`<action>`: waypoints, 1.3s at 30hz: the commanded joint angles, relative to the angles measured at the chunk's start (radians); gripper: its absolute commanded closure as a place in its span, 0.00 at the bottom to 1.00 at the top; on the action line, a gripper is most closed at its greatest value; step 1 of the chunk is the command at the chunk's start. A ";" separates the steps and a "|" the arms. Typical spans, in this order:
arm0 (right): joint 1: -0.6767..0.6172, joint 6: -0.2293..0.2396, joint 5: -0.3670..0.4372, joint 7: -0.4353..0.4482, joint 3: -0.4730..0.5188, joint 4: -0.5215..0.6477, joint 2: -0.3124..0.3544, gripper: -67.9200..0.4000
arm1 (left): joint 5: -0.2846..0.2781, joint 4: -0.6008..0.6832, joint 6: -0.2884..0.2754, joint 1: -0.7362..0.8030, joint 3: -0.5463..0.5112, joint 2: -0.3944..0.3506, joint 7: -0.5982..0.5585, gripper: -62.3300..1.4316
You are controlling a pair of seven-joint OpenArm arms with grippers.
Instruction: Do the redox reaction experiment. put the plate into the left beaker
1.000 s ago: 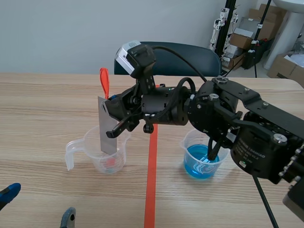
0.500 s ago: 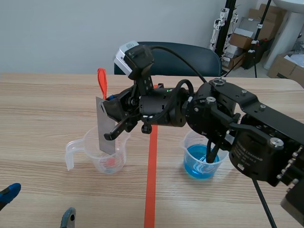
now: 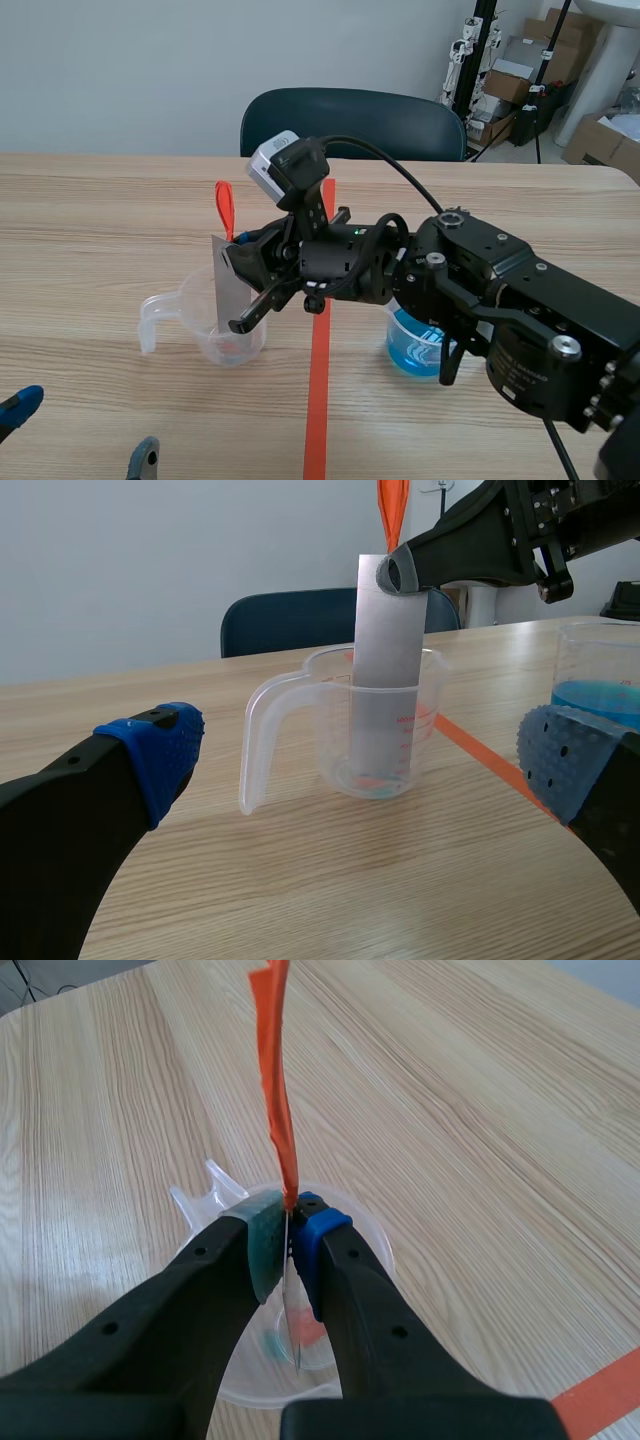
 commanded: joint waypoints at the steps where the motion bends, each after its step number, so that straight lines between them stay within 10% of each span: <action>1: 0.020 0.001 0.005 0.015 0.011 0.012 -0.008 0.99 | -0.006 0.017 -0.002 0.002 -0.005 -0.003 -0.010 0.00; 9: 0.020 0.001 -0.007 0.053 0.011 0.012 -0.008 0.86 | -0.006 0.017 -0.002 0.002 -0.005 -0.003 -0.010 0.00; 15: 0.020 -0.008 -0.015 0.067 0.011 0.012 -0.008 0.00 | -0.006 0.017 -0.002 0.002 -0.005 -0.003 -0.010 0.00; 39: 0.020 -0.048 -0.016 0.130 0.011 0.013 -0.008 0.00 | -0.006 0.017 -0.002 0.002 -0.005 -0.003 -0.010 0.00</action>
